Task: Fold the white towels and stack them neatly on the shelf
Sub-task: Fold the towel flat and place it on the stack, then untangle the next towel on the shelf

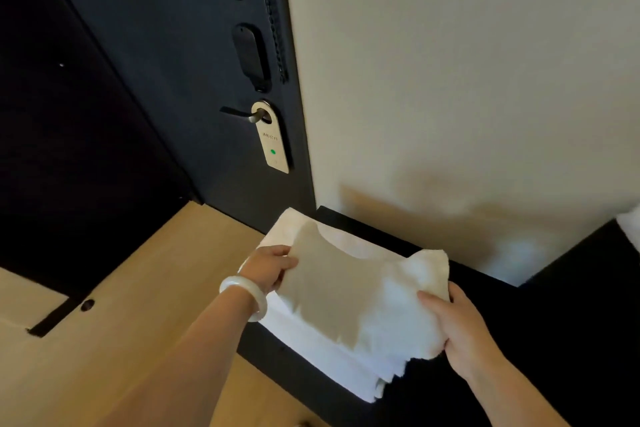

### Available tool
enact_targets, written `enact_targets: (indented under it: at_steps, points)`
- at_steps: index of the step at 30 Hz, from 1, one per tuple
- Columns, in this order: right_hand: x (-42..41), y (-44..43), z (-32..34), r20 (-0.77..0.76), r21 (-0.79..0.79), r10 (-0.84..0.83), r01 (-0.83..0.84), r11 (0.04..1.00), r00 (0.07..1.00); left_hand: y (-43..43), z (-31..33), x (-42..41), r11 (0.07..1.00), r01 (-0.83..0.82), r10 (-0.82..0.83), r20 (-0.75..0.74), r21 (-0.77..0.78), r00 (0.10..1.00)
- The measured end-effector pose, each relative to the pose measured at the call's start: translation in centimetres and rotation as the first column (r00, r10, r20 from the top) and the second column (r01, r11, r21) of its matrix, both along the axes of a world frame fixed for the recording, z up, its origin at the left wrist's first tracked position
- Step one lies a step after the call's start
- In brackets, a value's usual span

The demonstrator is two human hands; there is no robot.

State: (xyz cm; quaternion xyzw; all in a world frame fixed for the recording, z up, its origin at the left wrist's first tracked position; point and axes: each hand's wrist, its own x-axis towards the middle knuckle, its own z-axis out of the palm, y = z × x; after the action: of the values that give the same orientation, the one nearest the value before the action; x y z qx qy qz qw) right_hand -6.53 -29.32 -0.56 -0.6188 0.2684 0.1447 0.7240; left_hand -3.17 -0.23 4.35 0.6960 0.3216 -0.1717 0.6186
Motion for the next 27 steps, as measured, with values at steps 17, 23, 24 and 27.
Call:
enact_targets:
  at_steps: [17,23,24,27]
  points:
    - [2.7,6.2,-5.2,-0.314,-0.196,-0.315,0.263,0.945,0.896,10.3,-9.3,9.0,0.894,0.370,-0.329,-0.191,0.252,0.925]
    - [4.2,6.2,-2.8,-0.160,-0.180,-0.299,0.270,0.946,0.941,12.0,-7.8,9.8,0.870,0.438,-0.419,-0.129,0.228,0.899]
    - [4.2,6.2,-2.6,-0.119,-0.181,-0.300,0.276,0.944,0.946,12.4,-7.6,9.8,0.880,0.420,-0.409,-0.094,0.223,0.907]
    - [3.4,6.6,-3.3,-0.131,-0.296,-0.277,0.229,0.927,0.952,13.5,-8.1,8.8,0.879,0.410,-0.404,-0.077,0.242,0.912]
